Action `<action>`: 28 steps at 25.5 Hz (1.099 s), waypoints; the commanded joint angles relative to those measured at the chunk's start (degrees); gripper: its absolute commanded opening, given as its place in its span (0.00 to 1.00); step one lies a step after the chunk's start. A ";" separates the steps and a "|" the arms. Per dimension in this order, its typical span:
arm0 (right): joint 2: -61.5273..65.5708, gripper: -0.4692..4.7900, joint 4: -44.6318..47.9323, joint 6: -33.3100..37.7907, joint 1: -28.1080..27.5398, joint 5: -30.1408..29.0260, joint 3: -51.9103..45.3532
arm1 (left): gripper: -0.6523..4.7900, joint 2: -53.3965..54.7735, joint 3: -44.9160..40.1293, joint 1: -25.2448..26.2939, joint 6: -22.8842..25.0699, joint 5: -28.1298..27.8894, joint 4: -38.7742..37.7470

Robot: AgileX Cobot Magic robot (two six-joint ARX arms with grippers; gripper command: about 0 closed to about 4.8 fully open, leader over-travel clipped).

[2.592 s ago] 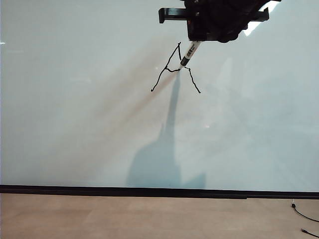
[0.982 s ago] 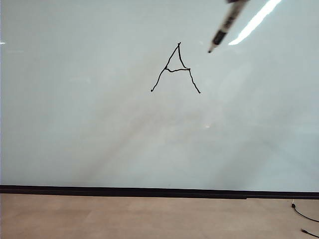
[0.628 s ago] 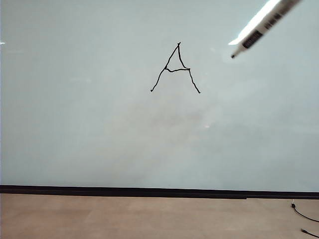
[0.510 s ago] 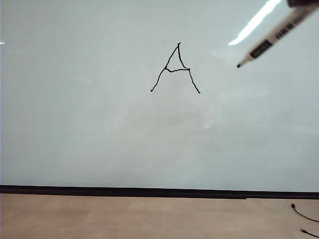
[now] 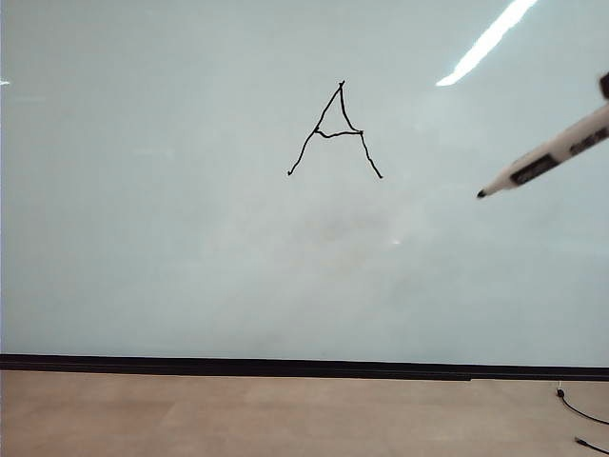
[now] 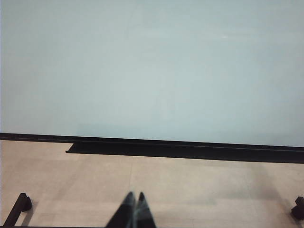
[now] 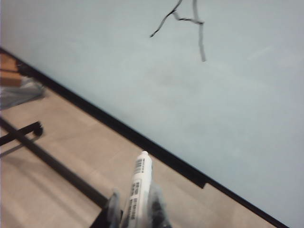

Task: Pick up the pen on the shelf to the right of the whiteboard and write the letter A.

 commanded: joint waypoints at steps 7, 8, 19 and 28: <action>0.02 0.08 3.98 0.09 0.22 -4.81 -3.21 | 0.11 0.02 0.13 0.00 0.24 -0.02 0.50; 0.02 0.08 4.15 0.09 0.22 -5.07 -3.48 | 0.11 0.02 0.13 0.00 0.24 -0.04 0.48; 0.02 0.08 12.46 0.04 0.20 -7.32 -8.98 | 0.11 0.02 0.13 -0.02 0.24 -0.02 0.50; 0.02 0.08 10.71 -1.11 -5.29 -3.80 -8.98 | 0.11 0.02 0.13 0.00 0.22 -0.02 0.50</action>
